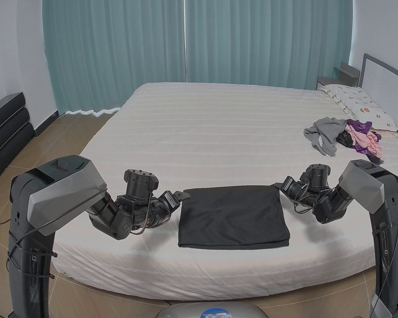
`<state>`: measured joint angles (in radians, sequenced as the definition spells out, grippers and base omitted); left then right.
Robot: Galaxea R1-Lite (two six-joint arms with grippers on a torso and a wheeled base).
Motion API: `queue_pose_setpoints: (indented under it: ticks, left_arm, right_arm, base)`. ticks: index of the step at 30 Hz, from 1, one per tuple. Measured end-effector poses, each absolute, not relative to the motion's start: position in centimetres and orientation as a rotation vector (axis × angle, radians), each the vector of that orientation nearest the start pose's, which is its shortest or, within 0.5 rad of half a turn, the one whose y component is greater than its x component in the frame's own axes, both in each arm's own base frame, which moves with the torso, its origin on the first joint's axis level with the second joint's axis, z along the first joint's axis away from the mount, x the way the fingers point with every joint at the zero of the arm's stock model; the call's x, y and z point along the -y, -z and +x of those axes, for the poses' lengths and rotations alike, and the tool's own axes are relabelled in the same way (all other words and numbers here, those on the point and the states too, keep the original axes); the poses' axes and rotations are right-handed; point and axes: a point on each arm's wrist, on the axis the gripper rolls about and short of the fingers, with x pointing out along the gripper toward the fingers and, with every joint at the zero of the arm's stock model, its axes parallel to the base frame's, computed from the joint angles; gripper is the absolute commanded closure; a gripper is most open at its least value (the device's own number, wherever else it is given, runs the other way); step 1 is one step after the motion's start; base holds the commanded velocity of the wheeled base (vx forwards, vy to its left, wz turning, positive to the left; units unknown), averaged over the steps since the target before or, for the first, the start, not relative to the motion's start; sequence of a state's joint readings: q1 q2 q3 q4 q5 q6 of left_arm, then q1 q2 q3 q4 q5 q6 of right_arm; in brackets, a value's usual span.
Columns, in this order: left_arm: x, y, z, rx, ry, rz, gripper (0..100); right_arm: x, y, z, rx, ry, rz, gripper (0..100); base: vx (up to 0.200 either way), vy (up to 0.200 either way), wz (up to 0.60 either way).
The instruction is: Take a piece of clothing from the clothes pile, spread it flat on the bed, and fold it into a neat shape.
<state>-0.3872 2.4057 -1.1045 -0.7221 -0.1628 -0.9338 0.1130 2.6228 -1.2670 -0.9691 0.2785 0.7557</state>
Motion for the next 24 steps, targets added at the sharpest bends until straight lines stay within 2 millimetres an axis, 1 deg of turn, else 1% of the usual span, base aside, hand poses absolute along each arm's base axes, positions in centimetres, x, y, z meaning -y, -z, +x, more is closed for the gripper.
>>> queue_pose_setpoints:
  ticks: [10, 11, 17, 20, 24]
  left_arm:
    - [16.5, 0.3, 39.4, -0.784, 0.222, -0.818, 0]
    - [16.5, 0.3, 39.4, -0.784, 0.222, -0.818, 0]
    - [16.5, 0.3, 39.4, -0.784, 0.222, -0.818, 0]
    - [16.4, 0.3, 39.4, -0.784, 0.221, -0.82, 0]
    - [16.2, 0.2, 39.5, -0.784, 0.215, -0.827, 0]
  right_arm:
    - [-5.7, 4.3, 46.5, -0.506, -0.221, 0.769, 100]
    - [-5.6, 4.4, 46.5, -0.508, -0.22, 0.769, 0]
    - [-5.5, 4.5, 46.5, -0.507, -0.218, 0.771, 0]
    - [-5.1, 4.5, 46.4, -0.504, -0.205, 0.773, 0]
    - [-4.6, 3.9, 46.3, -0.466, -0.149, 0.766, 0]
  base:
    - [0.0, 0.0, 0.0]
    - [0.0, 0.0, 0.0]
    - [0.0, 0.0, 0.0]
    - [0.0, 0.0, 0.0]
    - [0.0, 0.0, 0.0]
